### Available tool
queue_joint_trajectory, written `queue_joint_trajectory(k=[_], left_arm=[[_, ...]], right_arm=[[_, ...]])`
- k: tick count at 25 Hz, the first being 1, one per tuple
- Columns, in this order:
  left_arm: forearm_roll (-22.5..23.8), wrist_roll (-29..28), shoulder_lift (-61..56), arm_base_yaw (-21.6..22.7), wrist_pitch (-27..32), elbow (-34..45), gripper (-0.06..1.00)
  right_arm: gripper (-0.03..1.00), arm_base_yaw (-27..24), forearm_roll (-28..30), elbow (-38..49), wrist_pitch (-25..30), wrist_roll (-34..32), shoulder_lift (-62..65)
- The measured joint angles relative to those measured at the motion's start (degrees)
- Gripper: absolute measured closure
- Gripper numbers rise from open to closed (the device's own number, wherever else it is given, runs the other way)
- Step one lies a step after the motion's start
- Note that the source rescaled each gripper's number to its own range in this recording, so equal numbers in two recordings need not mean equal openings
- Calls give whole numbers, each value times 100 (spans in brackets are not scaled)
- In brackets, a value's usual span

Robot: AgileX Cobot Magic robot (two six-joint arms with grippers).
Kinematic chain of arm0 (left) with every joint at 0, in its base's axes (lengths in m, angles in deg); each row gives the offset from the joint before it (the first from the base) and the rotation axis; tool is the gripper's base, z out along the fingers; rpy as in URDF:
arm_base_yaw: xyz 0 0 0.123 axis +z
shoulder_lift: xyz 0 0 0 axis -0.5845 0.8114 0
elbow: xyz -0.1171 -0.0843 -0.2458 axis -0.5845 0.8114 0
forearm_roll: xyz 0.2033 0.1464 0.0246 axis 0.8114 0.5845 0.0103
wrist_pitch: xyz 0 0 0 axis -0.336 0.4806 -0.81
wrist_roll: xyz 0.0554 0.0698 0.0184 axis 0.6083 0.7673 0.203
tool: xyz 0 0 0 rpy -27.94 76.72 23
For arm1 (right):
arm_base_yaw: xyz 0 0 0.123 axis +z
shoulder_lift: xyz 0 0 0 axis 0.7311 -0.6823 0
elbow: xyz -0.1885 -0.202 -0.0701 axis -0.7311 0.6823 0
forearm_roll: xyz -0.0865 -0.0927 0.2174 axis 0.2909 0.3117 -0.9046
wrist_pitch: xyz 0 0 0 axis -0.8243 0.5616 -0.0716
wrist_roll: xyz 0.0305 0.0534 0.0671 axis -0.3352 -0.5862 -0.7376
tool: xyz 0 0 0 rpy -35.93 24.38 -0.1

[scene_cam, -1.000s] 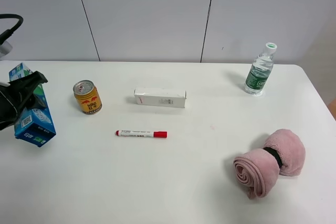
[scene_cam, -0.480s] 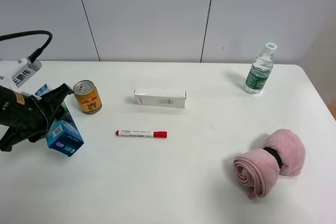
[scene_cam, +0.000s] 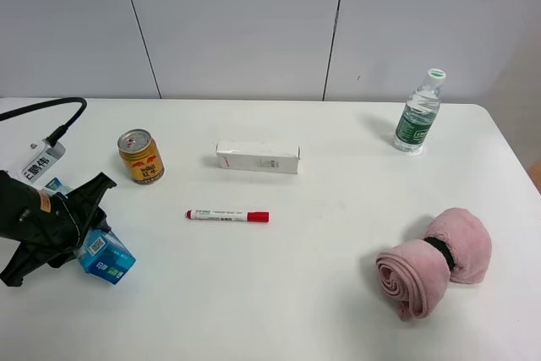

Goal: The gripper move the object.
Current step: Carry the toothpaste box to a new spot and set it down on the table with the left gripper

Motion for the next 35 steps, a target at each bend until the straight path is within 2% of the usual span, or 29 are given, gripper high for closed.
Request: queue_joint_trajectory(k=[6, 9, 12, 17, 21, 22, 23, 25, 26, 27, 29, 35], left_arm=[[13, -40, 123, 0, -214, 0, 93], [-127, 52, 280, 0, -344, 0, 93], [-471, 303, 513, 0, -466, 0, 93], [-711, 750, 822, 0, -513, -5, 93], [-810, 1469, 870, 0, -411, -5, 92], [-832, 1612, 868, 0, -400, -5, 86], [-850, 1727, 868, 0, -388, -5, 73], [-867, 1824, 868, 0, -421, -5, 28], [-866, 1838, 868, 0, -425, -5, 13], [-866, 1838, 868, 0, -438, -5, 6], [-866, 1851, 868, 0, -485, -5, -2], [-755, 2079, 311, 0, -502, 6, -4]], right_arm=[[-3, 0, 0, 0, 0, 0, 0], [-3, 0, 0, 0, 0, 0, 0], [-3, 0, 0, 0, 0, 0, 0], [-3, 0, 0, 0, 0, 0, 0], [-3, 0, 0, 0, 0, 0, 0], [-3, 0, 0, 0, 0, 0, 0], [-3, 0, 0, 0, 0, 0, 0], [-3, 0, 0, 0, 0, 0, 0], [-3, 0, 0, 0, 0, 0, 0], [-3, 0, 0, 0, 0, 0, 0], [-3, 0, 0, 0, 0, 0, 0], [-3, 0, 0, 0, 0, 0, 0]])
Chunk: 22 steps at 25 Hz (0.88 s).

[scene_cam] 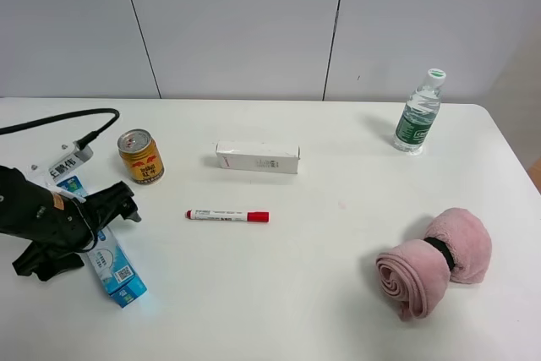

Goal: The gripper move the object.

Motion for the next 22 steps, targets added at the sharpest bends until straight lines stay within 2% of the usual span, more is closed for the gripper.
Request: queue_joint_trajectory(k=[5, 8, 10, 14, 17, 19, 22], left_arm=[[449, 587, -1367, 0, -101, -94, -4], [601, 1402, -2006, 0, 186, -458, -4], [625, 2395, -2291, 0, 522, -838, -4], [686, 4757, -2547, 0, 1554, -1649, -4], [685, 6199, -2563, 145, 2326, -2228, -4], [685, 6791, -2563, 425, 2691, -2484, -4], [672, 7232, -2570, 956, 2919, -2770, -4]], right_arm=[[-3, 0, 0, 0, 0, 0, 0], [-3, 0, 0, 0, 0, 0, 0], [-3, 0, 0, 0, 0, 0, 0], [-3, 0, 0, 0, 0, 0, 0], [-3, 0, 0, 0, 0, 0, 0], [-3, 0, 0, 0, 0, 0, 0], [-3, 0, 0, 0, 0, 0, 0]])
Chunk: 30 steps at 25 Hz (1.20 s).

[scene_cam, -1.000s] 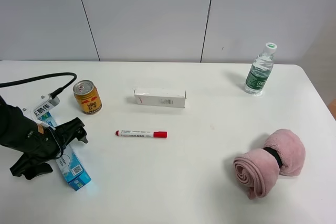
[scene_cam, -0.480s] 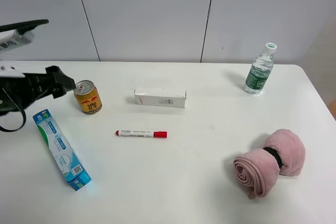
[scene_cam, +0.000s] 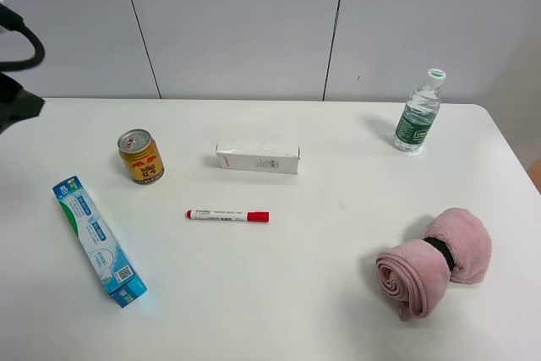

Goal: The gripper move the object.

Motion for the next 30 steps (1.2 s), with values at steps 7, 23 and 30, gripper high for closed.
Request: queue_joint_trajectory(k=[7, 23, 30], left_arm=[[-759, 102, -504, 1149, 416, -176, -4], [-1341, -811, -3289, 1646, 2139, -181, -5], [-1329, -757, -4152, 1397, 2222, 243, -5]], right_arm=[[-3, 0, 0, 0, 0, 0, 0], [-3, 0, 0, 0, 0, 0, 0], [-3, 0, 0, 0, 0, 0, 0]])
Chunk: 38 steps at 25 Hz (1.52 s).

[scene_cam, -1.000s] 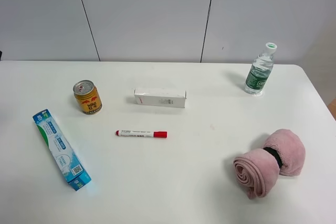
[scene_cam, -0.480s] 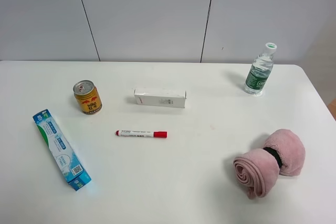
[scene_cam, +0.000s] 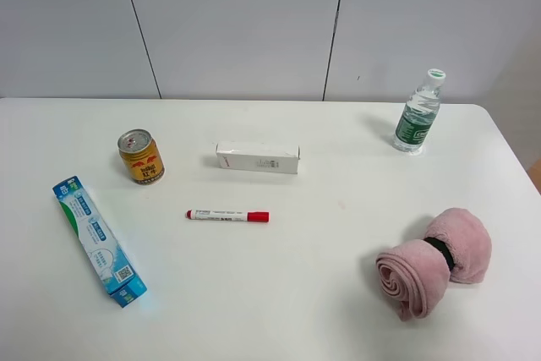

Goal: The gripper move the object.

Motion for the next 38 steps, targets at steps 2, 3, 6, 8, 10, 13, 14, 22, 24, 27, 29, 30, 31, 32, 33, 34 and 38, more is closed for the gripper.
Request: queue_joint_trajectory(k=[2, 3, 6, 8, 10, 13, 14, 22, 24, 27, 29, 30, 31, 32, 33, 34, 38], left_arm=[[0, 0, -259, 0, 0, 261, -5], [0, 0, -386, 0, 0, 406, -5], [-6, -39, -709, -38, -8, 800, -5], [19, -39, -876, -50, -14, 1014, -5], [166, -51, -1021, -50, -23, 1168, -5], [268, -108, -1161, -50, -35, 1343, -5], [275, -112, -1189, -50, -48, 1400, -5], [334, -127, -1199, -50, -291, 2052, -5], [334, -127, -1199, -50, -291, 2117, -5], [354, -127, -1199, -50, -250, 2122, -5], [373, -127, -1199, -50, -199, 2122, -5], [378, -127, -1199, -50, -186, 2122, -5], [378, -127, -1221, -50, -186, 2122, -5], [379, -127, -1263, -50, -186, 2129, -5], [379, -127, -1331, -50, -209, 2154, -5], [383, -127, -1446, -50, -238, 2177, -5], [395, -127, -1664, -50, -250, 2199, -5]], right_arm=[[-3, 0, 0, 0, 0, 0, 0], [-3, 0, 0, 0, 0, 0, 0], [-3, 0, 0, 0, 0, 0, 0], [-3, 0, 0, 0, 0, 0, 0], [-3, 0, 0, 0, 0, 0, 0], [-3, 0, 0, 0, 0, 0, 0], [-3, 0, 0, 0, 0, 0, 0], [-3, 0, 0, 0, 0, 0, 0], [-3, 0, 0, 0, 0, 0, 0], [-3, 0, 0, 0, 0, 0, 0], [-3, 0, 0, 0, 0, 0, 0], [-3, 0, 0, 0, 0, 0, 0], [-3, 0, 0, 0, 0, 0, 0], [-3, 0, 0, 0, 0, 0, 0], [-3, 0, 0, 0, 0, 0, 0], [-3, 0, 0, 0, 0, 0, 0], [-3, 0, 0, 0, 0, 0, 0]])
